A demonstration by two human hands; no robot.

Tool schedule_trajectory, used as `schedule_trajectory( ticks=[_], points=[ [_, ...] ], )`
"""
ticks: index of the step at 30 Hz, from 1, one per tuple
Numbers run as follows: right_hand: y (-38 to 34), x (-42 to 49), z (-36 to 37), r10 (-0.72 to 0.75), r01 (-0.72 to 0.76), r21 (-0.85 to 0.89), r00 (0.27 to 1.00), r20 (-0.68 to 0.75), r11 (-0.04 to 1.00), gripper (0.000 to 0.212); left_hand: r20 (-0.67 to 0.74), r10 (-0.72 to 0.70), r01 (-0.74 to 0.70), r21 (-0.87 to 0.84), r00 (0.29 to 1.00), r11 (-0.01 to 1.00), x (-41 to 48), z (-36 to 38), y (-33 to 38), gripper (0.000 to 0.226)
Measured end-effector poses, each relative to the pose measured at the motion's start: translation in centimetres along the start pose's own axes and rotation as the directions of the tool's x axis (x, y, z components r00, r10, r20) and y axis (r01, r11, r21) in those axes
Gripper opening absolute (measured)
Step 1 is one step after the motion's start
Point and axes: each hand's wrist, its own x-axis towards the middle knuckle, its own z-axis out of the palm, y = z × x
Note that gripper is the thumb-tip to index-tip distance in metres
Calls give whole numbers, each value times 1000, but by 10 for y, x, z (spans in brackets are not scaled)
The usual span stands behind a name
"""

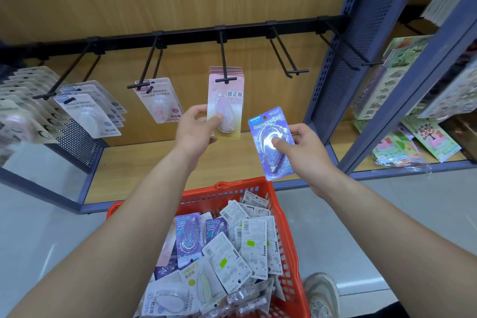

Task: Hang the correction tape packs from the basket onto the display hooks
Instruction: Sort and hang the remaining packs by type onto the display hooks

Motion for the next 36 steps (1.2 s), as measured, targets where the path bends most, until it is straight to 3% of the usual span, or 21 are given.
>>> schedule_trajectory(
  ticks=[6, 11, 14, 21, 28, 31, 36],
  points=[
    [2, 1, 1, -2, 3, -33, 1000, 30, 999, 18, -49, -71, 74, 65, 996, 995, 26, 1, 6, 32],
    [-1, 1, 9, -14, 18, -58, 998, 63, 998, 21, -46, -112, 120, 273, 993, 954, 29, -6, 0, 48],
    [-5, 0, 16, -27, 33, -72, 996, 87, 997, 19, 44, -83, 54, 462, 996, 885, 9, -19, -5, 62],
    [-25, -9, 42, -83, 91, -39, 983, 163, 995, 14, 276, -109, -121, 697, 955, 706, -54, -93, -2, 41],
    [-33, -12, 45, -108, 109, 1, 982, 154, 994, 9, 259, -3, -215, 808, 966, 548, -93, -128, 9, 39],
    [-31, -5, 27, -114, 115, -9, 989, 93, 993, 7, 296, 96, -297, 767, 950, 568, -92, -108, 24, 37],
    [-20, 19, -10, -78, 74, -77, 996, -46, 994, 18, 391, 159, -414, 752, 907, 513, -91, -75, 40, 38]
  ],
)
